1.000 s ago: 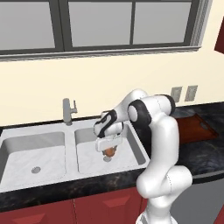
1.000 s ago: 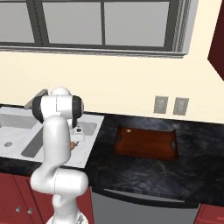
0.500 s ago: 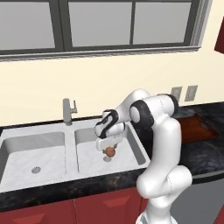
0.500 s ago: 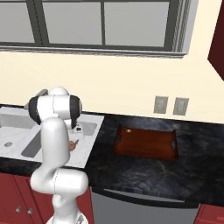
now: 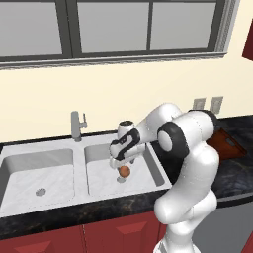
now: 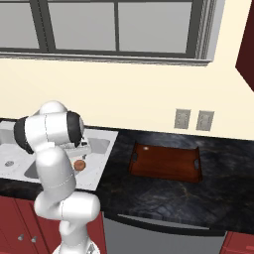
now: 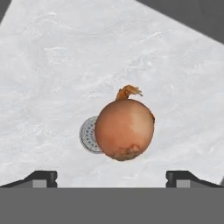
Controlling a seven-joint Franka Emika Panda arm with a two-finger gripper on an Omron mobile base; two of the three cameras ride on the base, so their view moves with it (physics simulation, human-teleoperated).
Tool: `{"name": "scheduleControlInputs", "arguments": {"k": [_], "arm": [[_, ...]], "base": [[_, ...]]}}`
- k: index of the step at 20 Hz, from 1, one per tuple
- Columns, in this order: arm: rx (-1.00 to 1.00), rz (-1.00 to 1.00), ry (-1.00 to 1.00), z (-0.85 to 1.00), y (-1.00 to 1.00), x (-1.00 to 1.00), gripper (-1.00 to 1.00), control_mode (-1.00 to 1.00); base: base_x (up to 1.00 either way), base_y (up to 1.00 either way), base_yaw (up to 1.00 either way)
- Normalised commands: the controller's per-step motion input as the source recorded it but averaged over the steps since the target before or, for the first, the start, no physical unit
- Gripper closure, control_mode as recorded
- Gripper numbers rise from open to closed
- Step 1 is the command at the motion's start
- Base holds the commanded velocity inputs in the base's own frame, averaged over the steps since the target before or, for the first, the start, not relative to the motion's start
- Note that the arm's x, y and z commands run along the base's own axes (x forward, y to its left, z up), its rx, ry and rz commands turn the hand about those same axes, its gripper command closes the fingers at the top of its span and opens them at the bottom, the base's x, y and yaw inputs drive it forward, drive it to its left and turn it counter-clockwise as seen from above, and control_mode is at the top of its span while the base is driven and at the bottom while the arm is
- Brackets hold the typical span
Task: Pick up all produce items and place them in the sink. Turn on the sink faucet to wash them. Then turn the sink off and put them in the tray.
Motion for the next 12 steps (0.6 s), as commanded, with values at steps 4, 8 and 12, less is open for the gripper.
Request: {"name": "scheduleControlInputs", "arguments": {"k": [4,8,12], "arm": [[0.00,0.04,-0.17,0.86,0.00,-0.25,-1.00,-1.00],[0.02,0.06,-0.17,0.99,0.00,-0.28,-1.00,-1.00],[0.06,0.12,-0.13,0.98,0.00,-0.28,-1.00,-1.00]], "base": [[0.00,0.00,0.00],[0.00,0.00,0.00],[0.00,0.00,0.00]]}}
